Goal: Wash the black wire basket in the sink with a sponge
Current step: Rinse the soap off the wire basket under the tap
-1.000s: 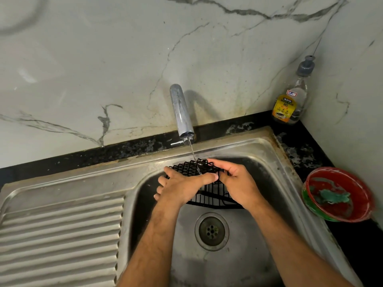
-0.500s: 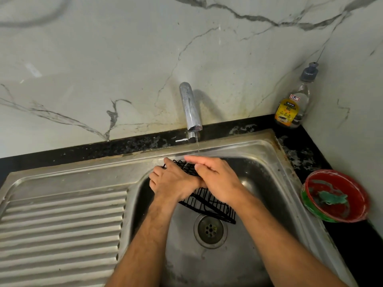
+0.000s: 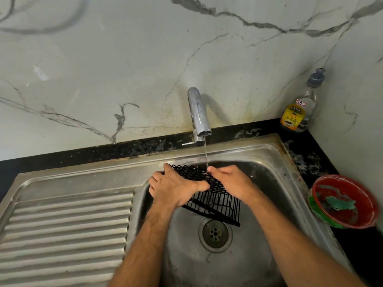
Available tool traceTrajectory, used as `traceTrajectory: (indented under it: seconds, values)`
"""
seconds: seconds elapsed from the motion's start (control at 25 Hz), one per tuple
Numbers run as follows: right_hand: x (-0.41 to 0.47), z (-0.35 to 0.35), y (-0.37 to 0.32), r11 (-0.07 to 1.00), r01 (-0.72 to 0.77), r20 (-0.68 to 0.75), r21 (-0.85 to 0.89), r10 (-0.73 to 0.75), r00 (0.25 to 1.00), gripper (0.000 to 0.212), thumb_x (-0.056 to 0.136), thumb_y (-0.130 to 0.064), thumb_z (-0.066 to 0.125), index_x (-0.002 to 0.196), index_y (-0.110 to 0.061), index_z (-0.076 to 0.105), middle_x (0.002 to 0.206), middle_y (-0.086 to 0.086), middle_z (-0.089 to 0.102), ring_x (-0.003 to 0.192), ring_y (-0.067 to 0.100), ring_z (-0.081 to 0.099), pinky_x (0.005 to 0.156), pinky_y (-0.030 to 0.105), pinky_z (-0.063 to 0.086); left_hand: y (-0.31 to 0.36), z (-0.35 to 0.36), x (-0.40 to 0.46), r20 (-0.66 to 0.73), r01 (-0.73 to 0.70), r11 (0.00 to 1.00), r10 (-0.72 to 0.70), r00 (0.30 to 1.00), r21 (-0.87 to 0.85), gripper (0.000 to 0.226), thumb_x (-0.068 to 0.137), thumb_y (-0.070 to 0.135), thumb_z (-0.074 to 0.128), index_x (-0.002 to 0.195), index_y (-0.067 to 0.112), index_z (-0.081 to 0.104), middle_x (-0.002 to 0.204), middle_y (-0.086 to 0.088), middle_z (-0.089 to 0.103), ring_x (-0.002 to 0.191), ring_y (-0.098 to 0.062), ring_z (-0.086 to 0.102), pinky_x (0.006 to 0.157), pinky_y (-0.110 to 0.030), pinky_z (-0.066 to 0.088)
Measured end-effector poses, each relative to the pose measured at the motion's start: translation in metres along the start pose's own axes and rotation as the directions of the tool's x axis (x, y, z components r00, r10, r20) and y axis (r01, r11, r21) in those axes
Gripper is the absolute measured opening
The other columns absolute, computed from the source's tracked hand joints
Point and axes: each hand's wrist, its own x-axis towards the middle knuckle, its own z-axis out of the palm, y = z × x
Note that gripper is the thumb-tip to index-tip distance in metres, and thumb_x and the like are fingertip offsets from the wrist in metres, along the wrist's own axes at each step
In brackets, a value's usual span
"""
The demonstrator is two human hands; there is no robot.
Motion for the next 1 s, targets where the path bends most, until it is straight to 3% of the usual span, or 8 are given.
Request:
traceTrajectory:
  seconds: [0.08, 0.16, 0.24, 0.36, 0.44, 0.6, 0.8, 1.0]
  values:
    - [-0.002, 0.001, -0.008, 0.997, 0.047, -0.001, 0.06, -0.047, 0.999, 0.039, 0.099, -0.047, 0.053, 0.068, -0.033, 0.072, 0.055, -0.024, 0.061, 0.059, -0.011, 0.059, 0.072, 0.02, 0.044, 0.004, 0.002, 0.001, 0.005, -0.004, 1.0, 0.004, 1.0, 0.019, 0.141, 0.054, 0.072, 0.08, 0.16, 0.012, 0.009, 0.153, -0.021, 0.028, 0.142, -0.039, 0.027, 0.118, -0.05, 0.029]
    - [0.0, 0.003, -0.02, 0.958, 0.138, -0.007, 0.252, -0.141, 0.99, 0.034, 0.102, -0.042, 0.048, 0.098, -0.027, 0.078, 0.093, -0.019, 0.076, 0.095, -0.006, 0.068, 0.093, 0.02, 0.046, 0.009, 0.003, 0.001, 0.011, -0.012, 1.0, 0.012, 1.0, 0.024, 0.141, 0.054, 0.073, 0.078, 0.16, 0.012, 0.008, 0.152, -0.02, 0.029, 0.142, -0.039, 0.026, 0.118, -0.049, 0.029]
    - [0.004, 0.002, -0.021, 0.964, 0.147, -0.053, 0.222, -0.139, 0.989, 0.034, 0.101, -0.045, 0.05, 0.104, -0.026, 0.079, 0.101, -0.014, 0.076, 0.103, 0.0, 0.068, 0.1, 0.025, 0.043, 0.015, 0.005, 0.0, 0.008, -0.028, 0.999, 0.028, 1.0, 0.033, 0.141, 0.055, 0.072, 0.078, 0.161, 0.012, 0.007, 0.153, -0.02, 0.027, 0.142, -0.039, 0.026, 0.118, -0.049, 0.028]
    - [0.005, -0.011, 0.002, 0.995, -0.073, -0.086, -0.069, 0.067, 0.994, 0.04, 0.095, -0.058, 0.054, 0.068, -0.035, 0.074, 0.064, -0.016, 0.064, 0.061, -0.001, 0.058, 0.071, 0.025, 0.044, 0.022, 0.006, -0.001, 0.036, -0.065, 0.996, 0.063, 0.997, 0.059, 0.142, 0.056, 0.072, 0.079, 0.161, 0.011, 0.004, 0.156, -0.02, 0.023, 0.144, -0.04, 0.023, 0.12, -0.049, 0.026]
    - [0.001, -0.016, 0.003, 0.995, -0.051, -0.111, -0.088, 0.041, 0.993, 0.048, 0.095, -0.051, 0.059, 0.051, -0.033, 0.066, 0.048, -0.014, 0.052, 0.046, 0.002, 0.047, 0.06, 0.024, 0.039, 0.024, 0.006, -0.002, 0.047, -0.087, 0.993, 0.083, 0.995, 0.084, 0.143, 0.057, 0.072, 0.079, 0.161, 0.012, 0.002, 0.157, -0.02, 0.022, 0.145, -0.04, 0.021, 0.119, -0.049, 0.025]
    - [-0.006, -0.001, -0.008, 0.964, 0.178, -0.211, 0.197, -0.136, 0.968, 0.028, 0.099, -0.037, 0.057, 0.092, -0.023, 0.081, 0.091, -0.016, 0.077, 0.096, -0.004, 0.069, 0.091, 0.018, 0.046, 0.019, 0.004, 0.001, 0.051, -0.083, 0.994, 0.079, 0.996, 0.077, 0.142, 0.06, 0.072, 0.077, 0.161, 0.011, -0.001, 0.158, -0.021, 0.021, 0.146, -0.04, 0.02, 0.119, -0.049, 0.023]
    - [0.0, 0.01, 0.023, 0.979, -0.197, -0.091, -0.05, 0.192, 0.977, 0.053, 0.102, -0.056, 0.038, 0.118, -0.019, 0.072, 0.111, -0.002, 0.074, 0.106, 0.014, 0.065, 0.099, 0.031, 0.043, 0.01, 0.004, -0.001, 0.024, -0.024, 0.998, 0.023, 0.999, 0.053, 0.145, 0.055, 0.076, 0.077, 0.161, 0.011, 0.002, 0.156, -0.021, 0.024, 0.144, -0.04, 0.025, 0.12, -0.05, 0.027]
    - [0.006, 0.018, 0.0, 0.982, 0.105, -0.124, 0.155, -0.086, 0.989, 0.037, 0.102, -0.048, 0.044, 0.102, -0.034, 0.078, 0.101, -0.017, 0.076, 0.102, -0.001, 0.067, 0.092, 0.019, 0.046, 0.006, 0.002, 0.006, 0.014, 0.003, 1.0, -0.003, 1.0, 0.021, 0.141, 0.054, 0.076, 0.077, 0.16, 0.012, 0.009, 0.154, -0.02, 0.029, 0.141, -0.037, 0.029, 0.116, -0.048, 0.03]
